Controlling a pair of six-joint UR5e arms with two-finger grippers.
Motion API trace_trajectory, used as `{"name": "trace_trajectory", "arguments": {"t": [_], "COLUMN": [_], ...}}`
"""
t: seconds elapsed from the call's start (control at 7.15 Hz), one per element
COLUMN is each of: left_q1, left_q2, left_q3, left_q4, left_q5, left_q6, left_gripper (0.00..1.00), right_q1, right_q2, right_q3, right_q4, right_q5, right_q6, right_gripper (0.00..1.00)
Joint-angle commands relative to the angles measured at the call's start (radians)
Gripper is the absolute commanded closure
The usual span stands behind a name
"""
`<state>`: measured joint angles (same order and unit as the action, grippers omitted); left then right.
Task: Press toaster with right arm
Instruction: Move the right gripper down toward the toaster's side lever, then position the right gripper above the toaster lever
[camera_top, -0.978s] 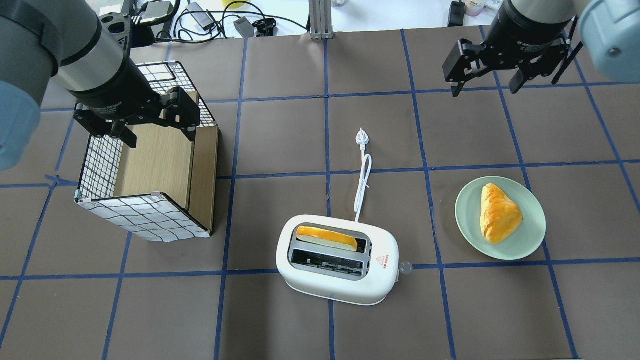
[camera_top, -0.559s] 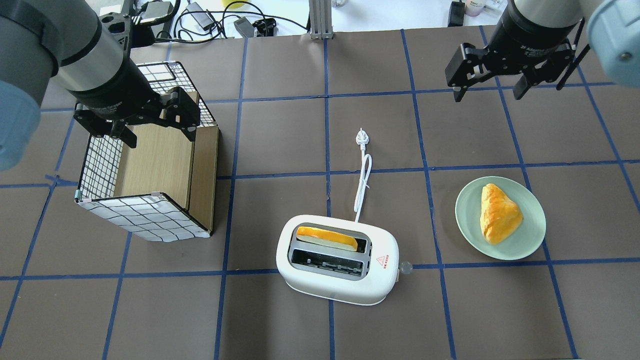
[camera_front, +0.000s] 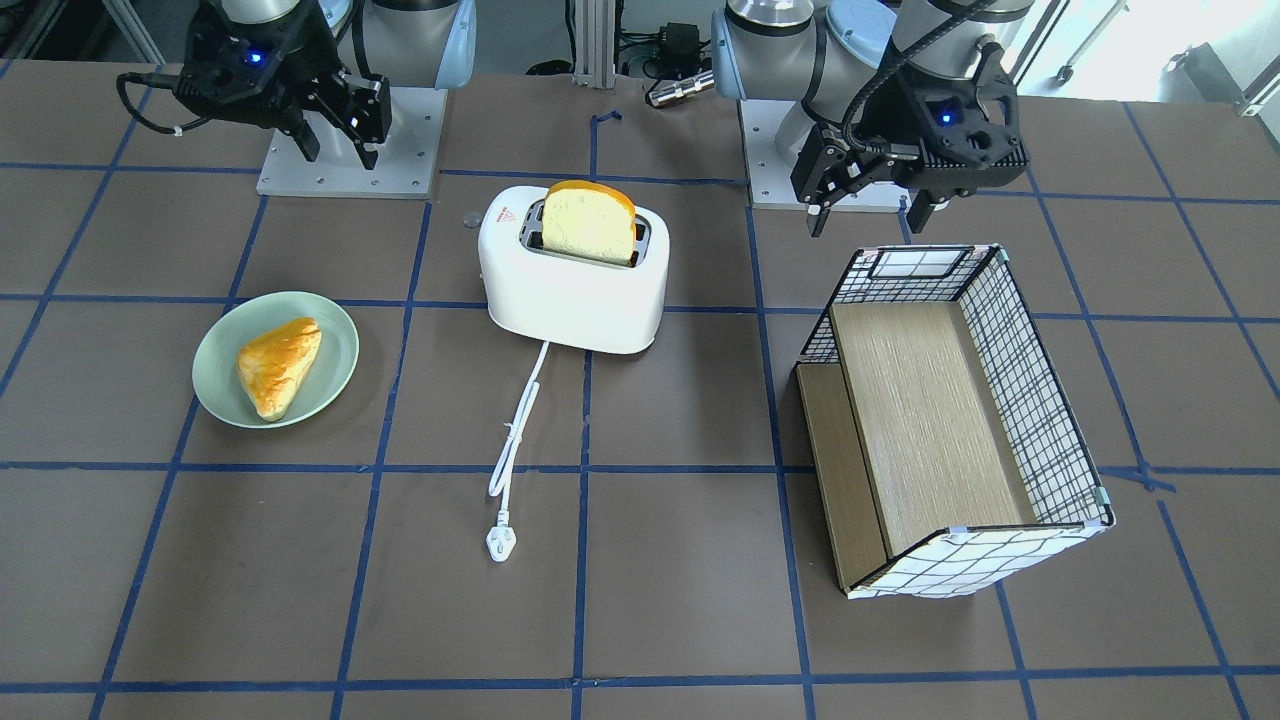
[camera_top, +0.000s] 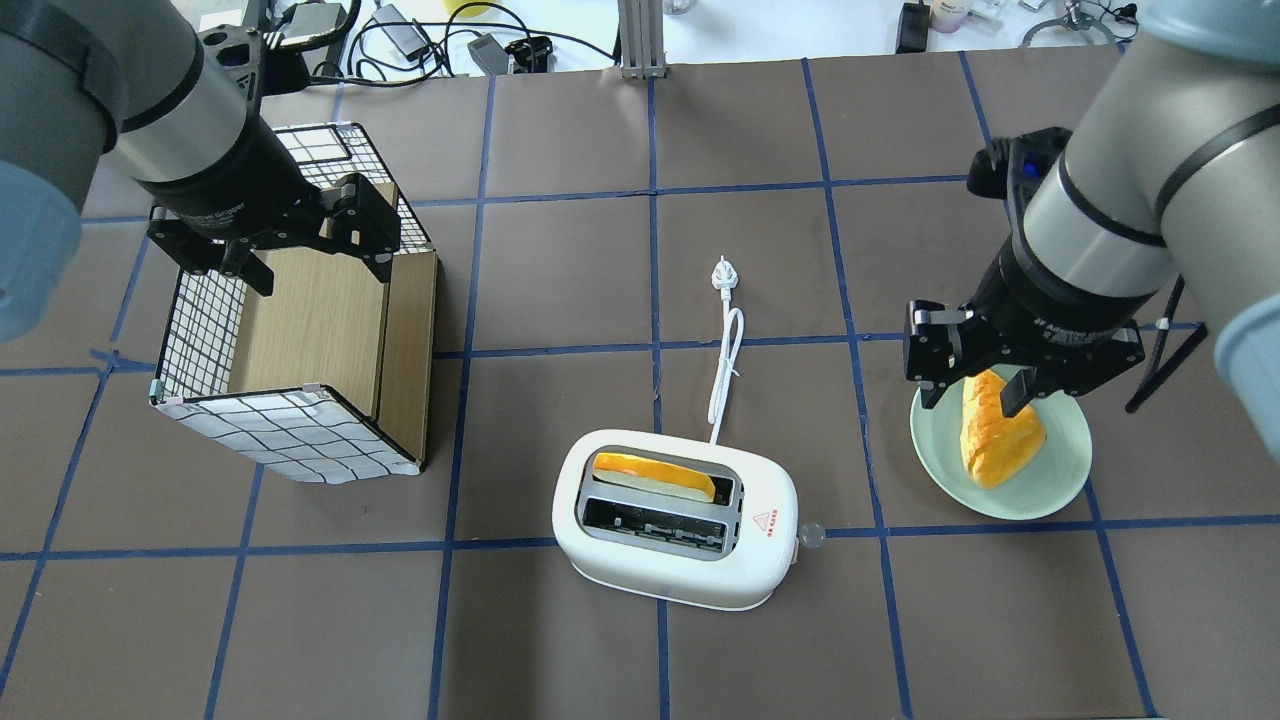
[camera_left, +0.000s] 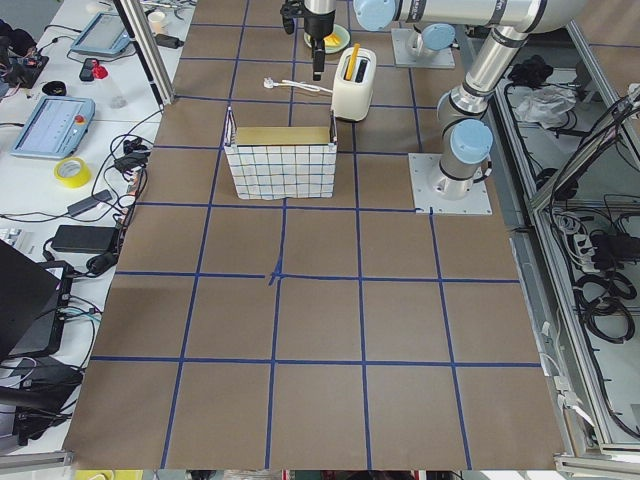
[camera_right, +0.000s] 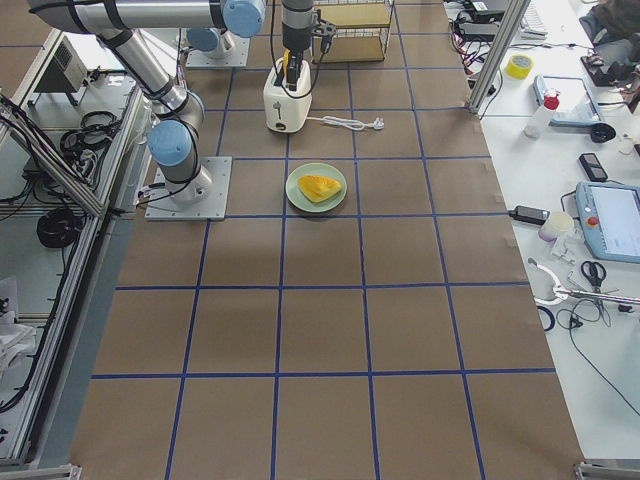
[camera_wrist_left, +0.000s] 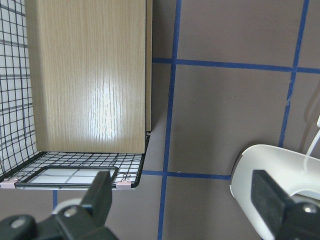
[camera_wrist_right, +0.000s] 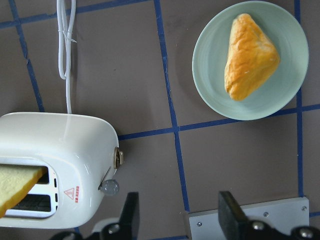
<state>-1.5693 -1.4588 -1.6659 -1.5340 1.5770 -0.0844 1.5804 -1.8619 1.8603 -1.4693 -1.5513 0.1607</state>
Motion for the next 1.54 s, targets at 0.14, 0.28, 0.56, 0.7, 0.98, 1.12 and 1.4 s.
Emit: {"name": "trace_trajectory", "arguments": {"t": [0.14, 0.28, 0.56, 0.7, 0.98, 1.12, 1.4], "left_q1": [0.0, 0.0, 0.0, 0.0, 0.0, 0.0, 0.0], "left_q2": [0.0, 0.0, 0.0, 0.0, 0.0, 0.0, 0.0], "left_q3": [0.0, 0.0, 0.0, 0.0, 0.0, 0.0, 0.0], "left_q4": [0.0, 0.0, 0.0, 0.0, 0.0, 0.0, 0.0], "left_q5": [0.0, 0.0, 0.0, 0.0, 0.0, 0.0, 0.0], "left_q6": [0.0, 0.0, 0.0, 0.0, 0.0, 0.0, 0.0], "left_gripper": [0.0, 0.0, 0.0, 0.0, 0.0, 0.0, 0.0], "right_q1": [0.041, 0.036, 0.032, 0.029, -0.015, -0.049, -0.074], "right_q2": [-0.011, -0.004, 0.016, 0.02, 0.033, 0.032, 0.033], "right_q3": [0.095, 0.111, 0.138, 0.16, 0.183, 0.197, 0.23], "right_q4": [0.007, 0.007, 0.004, -0.005, -0.008, 0.0, -0.008], "right_q5": [0.065, 0.116, 0.183, 0.247, 0.301, 0.316, 0.359], "right_q6": [0.004, -0.053, -0.105, -0.151, -0.232, -0.256, -0.3], "right_gripper": [1.0, 1.0, 1.0, 1.0, 1.0, 1.0, 1.0]}}
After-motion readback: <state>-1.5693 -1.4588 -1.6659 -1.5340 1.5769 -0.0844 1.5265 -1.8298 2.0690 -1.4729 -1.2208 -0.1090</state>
